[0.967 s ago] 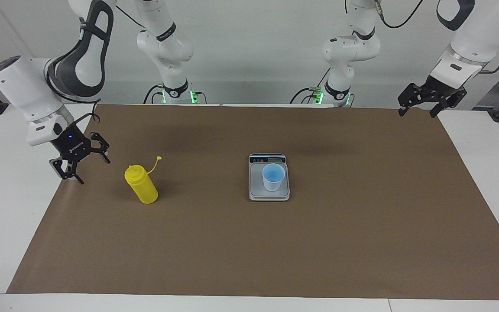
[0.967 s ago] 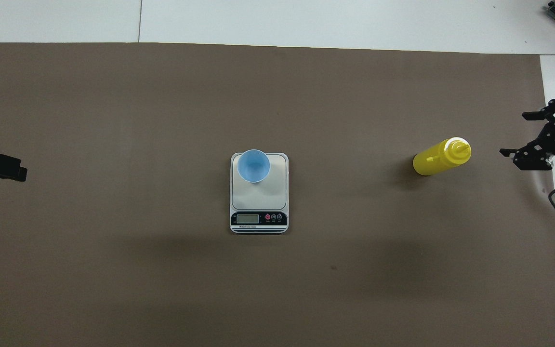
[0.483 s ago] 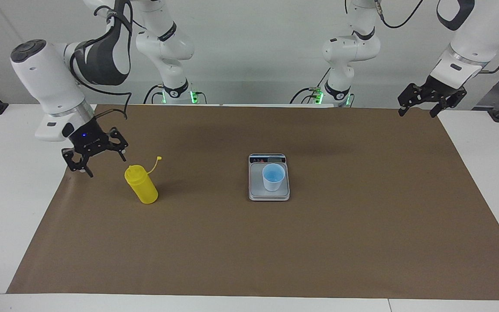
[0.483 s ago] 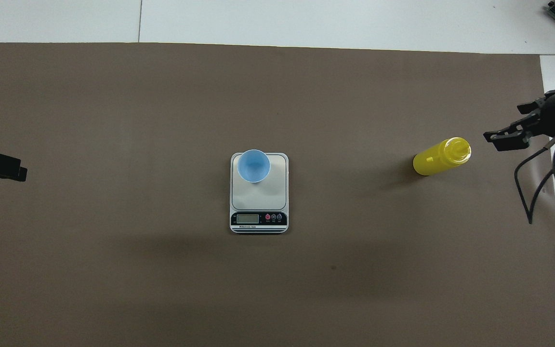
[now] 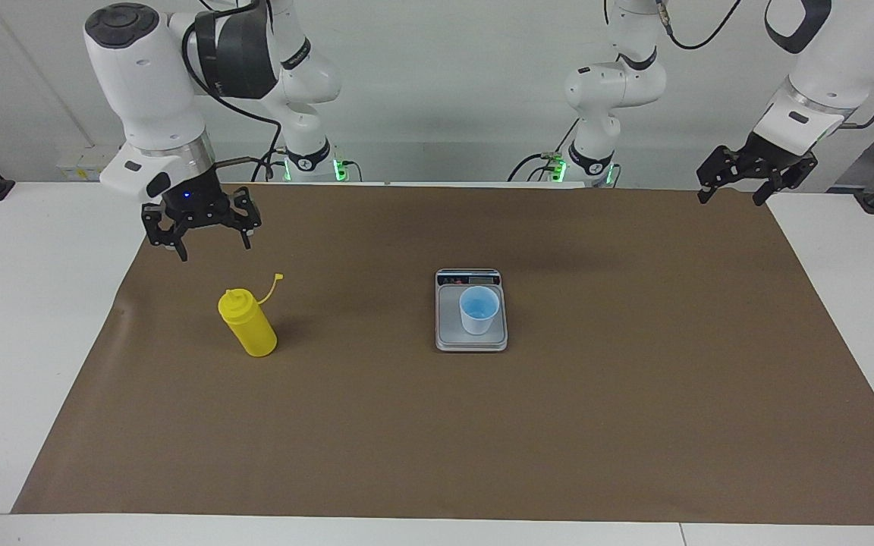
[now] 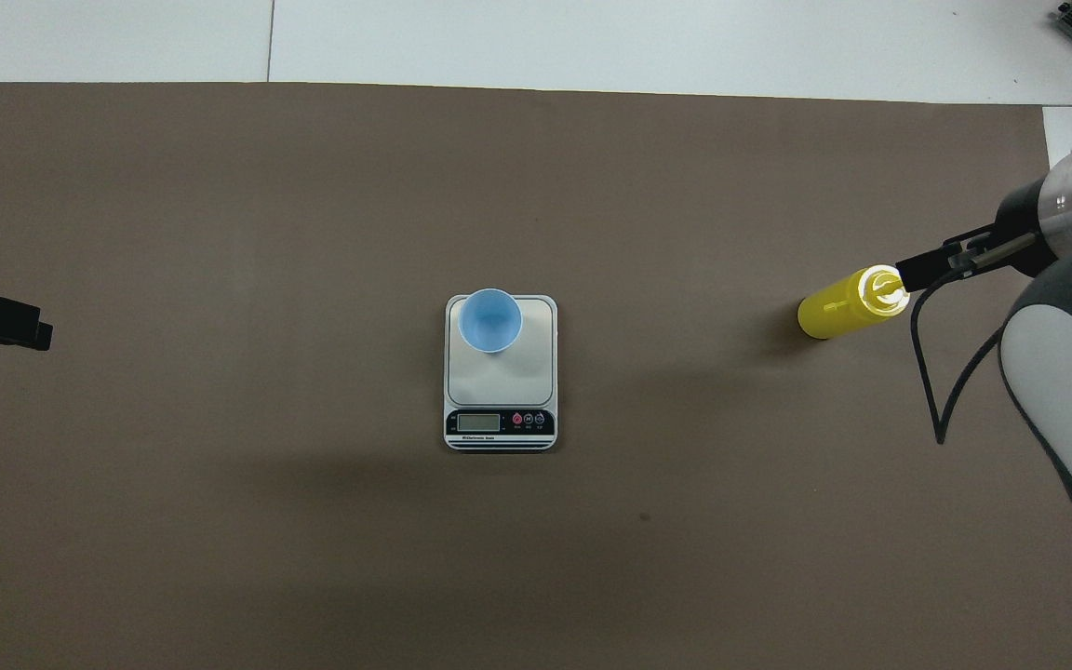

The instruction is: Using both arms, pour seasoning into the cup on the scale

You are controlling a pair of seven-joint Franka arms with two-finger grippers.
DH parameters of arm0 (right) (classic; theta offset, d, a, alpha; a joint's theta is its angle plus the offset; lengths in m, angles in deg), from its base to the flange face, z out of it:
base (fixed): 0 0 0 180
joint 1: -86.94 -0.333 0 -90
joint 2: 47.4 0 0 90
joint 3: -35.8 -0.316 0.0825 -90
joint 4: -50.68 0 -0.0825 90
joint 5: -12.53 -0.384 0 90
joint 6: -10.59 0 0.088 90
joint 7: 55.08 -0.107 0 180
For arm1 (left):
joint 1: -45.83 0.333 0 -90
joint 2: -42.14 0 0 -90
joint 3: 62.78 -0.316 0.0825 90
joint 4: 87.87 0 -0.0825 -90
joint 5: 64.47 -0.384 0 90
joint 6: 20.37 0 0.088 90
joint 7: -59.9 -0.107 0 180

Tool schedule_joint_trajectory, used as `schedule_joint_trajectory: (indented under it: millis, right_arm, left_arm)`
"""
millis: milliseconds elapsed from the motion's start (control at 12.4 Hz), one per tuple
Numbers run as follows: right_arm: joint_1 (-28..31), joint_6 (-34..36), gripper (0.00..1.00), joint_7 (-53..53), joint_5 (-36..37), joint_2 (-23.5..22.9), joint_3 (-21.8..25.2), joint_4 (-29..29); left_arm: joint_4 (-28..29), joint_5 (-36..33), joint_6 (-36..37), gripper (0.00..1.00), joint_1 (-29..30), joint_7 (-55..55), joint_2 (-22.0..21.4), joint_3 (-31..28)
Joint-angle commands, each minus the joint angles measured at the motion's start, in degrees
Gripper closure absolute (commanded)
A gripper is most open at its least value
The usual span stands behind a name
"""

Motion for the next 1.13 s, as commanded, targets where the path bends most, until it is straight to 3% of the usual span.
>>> schedule_joint_trajectory:
  millis: [0,242,645,1047]
  right_arm:
    - [0.7,6.0,0.00,-5.1,1.2,-0.7,-0.4,5.9]
    - [0.8,9.4,0.00,-14.8,0.3,0.4,-2.4,6.5]
    - [0.7,13.4,0.00,-16.9,-3.3,2.5,-2.7,3.3]
    - [0.7,9.8,0.00,-16.8,-3.3,5.5,-2.9,-2.8]
  left_arm:
    - [1.0,0.1,0.1,0.00,-0.1,0.6,-0.8,-0.1]
    - [1.0,0.1,0.1,0.00,-0.1,0.6,-0.8,-0.2]
    - [1.0,0.1,0.1,0.00,-0.1,0.6,-0.9,-0.1]
    - [1.0,0.1,0.1,0.00,-0.1,0.6,-0.8,-0.1]
